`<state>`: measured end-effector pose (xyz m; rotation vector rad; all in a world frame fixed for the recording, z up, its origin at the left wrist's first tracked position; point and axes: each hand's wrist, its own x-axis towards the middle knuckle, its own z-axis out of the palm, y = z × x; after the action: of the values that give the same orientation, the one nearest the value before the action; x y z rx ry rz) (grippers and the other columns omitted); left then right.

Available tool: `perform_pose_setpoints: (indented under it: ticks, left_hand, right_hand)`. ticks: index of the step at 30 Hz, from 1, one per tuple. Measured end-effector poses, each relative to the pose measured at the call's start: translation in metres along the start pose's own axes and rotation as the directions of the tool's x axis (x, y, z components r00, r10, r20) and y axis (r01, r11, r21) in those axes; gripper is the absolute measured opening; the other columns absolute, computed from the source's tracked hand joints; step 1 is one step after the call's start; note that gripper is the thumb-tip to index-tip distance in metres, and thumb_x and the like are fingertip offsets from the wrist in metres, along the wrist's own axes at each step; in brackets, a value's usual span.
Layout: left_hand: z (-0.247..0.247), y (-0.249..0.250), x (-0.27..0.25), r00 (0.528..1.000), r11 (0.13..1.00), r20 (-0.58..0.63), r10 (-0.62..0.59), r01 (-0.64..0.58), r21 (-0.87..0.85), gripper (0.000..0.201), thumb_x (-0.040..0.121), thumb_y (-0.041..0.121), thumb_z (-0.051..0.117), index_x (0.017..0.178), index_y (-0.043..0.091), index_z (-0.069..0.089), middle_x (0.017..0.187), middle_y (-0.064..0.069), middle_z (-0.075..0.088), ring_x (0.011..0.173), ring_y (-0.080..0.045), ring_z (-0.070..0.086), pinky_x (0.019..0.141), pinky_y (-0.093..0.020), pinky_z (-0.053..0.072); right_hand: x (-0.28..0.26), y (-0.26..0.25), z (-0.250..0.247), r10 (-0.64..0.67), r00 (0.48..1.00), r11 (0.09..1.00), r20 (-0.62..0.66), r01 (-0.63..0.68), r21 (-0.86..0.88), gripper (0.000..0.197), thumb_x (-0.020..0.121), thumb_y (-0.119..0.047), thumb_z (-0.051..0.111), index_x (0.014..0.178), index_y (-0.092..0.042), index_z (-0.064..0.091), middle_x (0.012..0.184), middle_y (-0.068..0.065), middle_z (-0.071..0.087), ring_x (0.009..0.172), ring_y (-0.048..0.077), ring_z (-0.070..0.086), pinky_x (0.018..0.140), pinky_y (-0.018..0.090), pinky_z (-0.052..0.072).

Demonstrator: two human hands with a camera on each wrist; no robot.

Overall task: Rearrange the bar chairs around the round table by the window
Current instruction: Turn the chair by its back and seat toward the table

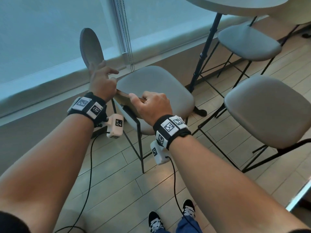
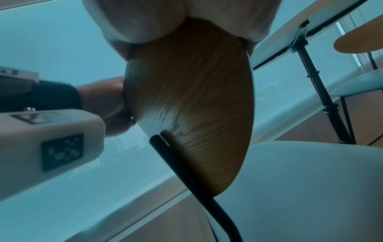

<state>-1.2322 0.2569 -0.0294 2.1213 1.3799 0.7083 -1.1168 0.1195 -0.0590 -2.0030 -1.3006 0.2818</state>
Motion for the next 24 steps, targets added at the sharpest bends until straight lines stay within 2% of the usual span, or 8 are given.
perform_pose_setpoints:
  ticks: [3,6,13,16,18,20,22,24]
  left_hand:
    - [-0.005,-0.002,0.009,0.999,1.000,0.036,-0.003,0.002,0.007,0.036,0.095,0.005,0.052,0.121,0.022,0.069,0.163,-0.005,0.031,0.154,-0.030,0.005,0.125,-0.045,0.000]
    - [-0.006,-0.005,0.020,0.998,1.000,0.061,-0.001,0.000,0.019,0.033,0.096,0.008,0.054,0.121,0.022,0.069,0.163,-0.004,0.031,0.154,-0.030,0.005,0.125,-0.045,0.001]
    - [-0.008,-0.010,0.041,0.996,0.997,0.088,0.026,-0.032,0.067,0.032,0.096,0.008,0.055,0.121,0.021,0.070,0.160,-0.004,0.035,0.153,-0.030,0.008,0.124,-0.042,0.000]
    - [-0.009,-0.011,0.044,0.992,0.993,0.104,0.077,-0.086,0.084,0.034,0.095,0.000,0.052,0.120,0.014,0.071,0.156,-0.011,0.041,0.152,-0.030,0.015,0.123,-0.040,0.001]
    - [-0.009,-0.008,0.041,0.993,0.991,0.085,0.085,-0.093,0.093,0.029,0.098,0.005,0.052,0.117,0.015,0.071,0.156,-0.009,0.041,0.152,-0.029,0.013,0.124,-0.041,-0.001]
    - [-0.010,-0.003,0.036,0.994,0.994,0.080,0.072,-0.078,0.074,0.027,0.102,0.012,0.049,0.121,0.011,0.069,0.157,-0.011,0.039,0.151,-0.030,0.013,0.123,-0.041,0.002]
    - [-0.008,-0.002,0.027,0.998,0.998,0.019,0.066,-0.066,-0.003,0.033,0.104,0.021,0.046,0.131,0.009,0.061,0.155,-0.014,0.036,0.147,-0.028,0.021,0.117,-0.037,0.015]
    - [-0.001,-0.012,0.004,0.994,0.996,-0.098,0.040,-0.048,-0.073,0.043,0.103,0.032,0.044,0.142,0.013,0.048,0.155,-0.013,0.032,0.144,-0.027,0.026,0.113,-0.037,0.023]
  right_hand:
    - [0.008,-0.003,0.002,0.022,1.000,0.999,0.019,-0.023,0.041,0.057,0.094,-0.062,0.051,0.060,-0.016,0.051,0.060,0.002,0.057,0.064,0.027,0.056,0.062,0.034,0.043]
    - [0.015,-0.004,0.004,0.030,0.999,0.998,0.030,-0.032,0.059,0.057,0.095,-0.061,0.050,0.064,-0.013,0.057,0.062,0.004,0.059,0.065,0.027,0.057,0.063,0.034,0.044]
    - [0.026,-0.012,0.009,0.055,0.997,0.997,0.052,-0.058,0.060,0.057,0.095,-0.063,0.047,0.059,-0.018,0.048,0.061,0.002,0.055,0.063,0.025,0.054,0.060,0.033,0.042]
    - [0.027,-0.011,0.008,0.056,0.997,0.997,0.056,-0.058,0.046,0.058,0.096,-0.062,0.047,0.059,-0.018,0.046,0.059,0.001,0.053,0.060,0.024,0.053,0.059,0.034,0.041]
    - [0.027,-0.014,0.007,0.071,0.994,0.997,0.078,-0.074,0.037,0.057,0.096,-0.062,0.047,0.060,-0.018,0.047,0.061,0.001,0.054,0.062,0.024,0.053,0.059,0.033,0.039]
    - [0.025,-0.016,0.004,0.056,0.994,0.997,0.091,-0.061,0.055,0.053,0.096,-0.062,0.047,0.070,-0.016,0.054,0.071,0.002,0.058,0.069,0.023,0.055,0.062,0.034,0.042]
    - [0.016,-0.006,0.000,0.051,0.991,0.991,0.127,-0.065,0.114,0.046,0.096,-0.060,0.048,0.093,-0.016,0.060,0.091,0.003,0.060,0.081,0.021,0.058,0.070,0.036,0.047]
    - [-0.007,0.020,-0.008,0.047,0.982,0.984,0.185,-0.078,0.160,0.046,0.096,-0.060,0.048,0.117,-0.019,0.057,0.112,0.002,0.055,0.096,0.018,0.057,0.081,0.036,0.050]
